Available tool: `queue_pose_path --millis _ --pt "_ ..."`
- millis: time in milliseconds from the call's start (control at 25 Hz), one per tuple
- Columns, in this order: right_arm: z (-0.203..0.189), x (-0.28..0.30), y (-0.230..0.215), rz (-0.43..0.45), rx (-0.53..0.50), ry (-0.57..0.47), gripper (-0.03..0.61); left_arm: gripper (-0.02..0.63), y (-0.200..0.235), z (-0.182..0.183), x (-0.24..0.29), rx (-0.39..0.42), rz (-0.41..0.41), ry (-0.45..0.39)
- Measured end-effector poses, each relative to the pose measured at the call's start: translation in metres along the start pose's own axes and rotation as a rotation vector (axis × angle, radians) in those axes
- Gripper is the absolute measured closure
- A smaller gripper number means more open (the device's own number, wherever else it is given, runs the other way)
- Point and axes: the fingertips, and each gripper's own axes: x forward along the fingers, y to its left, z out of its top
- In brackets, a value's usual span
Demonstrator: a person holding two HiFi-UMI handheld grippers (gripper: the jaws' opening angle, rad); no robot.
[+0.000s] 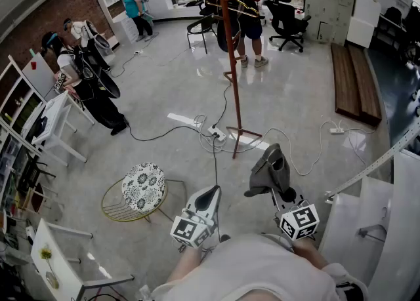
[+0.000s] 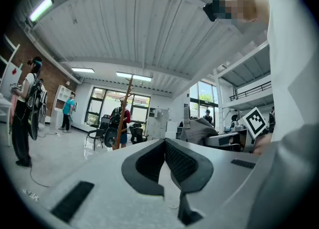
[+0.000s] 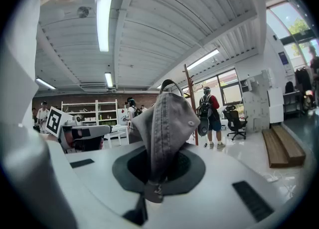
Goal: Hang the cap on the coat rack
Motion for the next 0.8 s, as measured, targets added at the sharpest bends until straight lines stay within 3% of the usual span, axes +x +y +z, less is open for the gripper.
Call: queue_pose_path --millis 800 --pt "-0.003 0.0 -0.015 -0.004 0.017 -0.002 0.558 0.604 -0.009 -0.005 0.007 0.007 0.013 0.03"
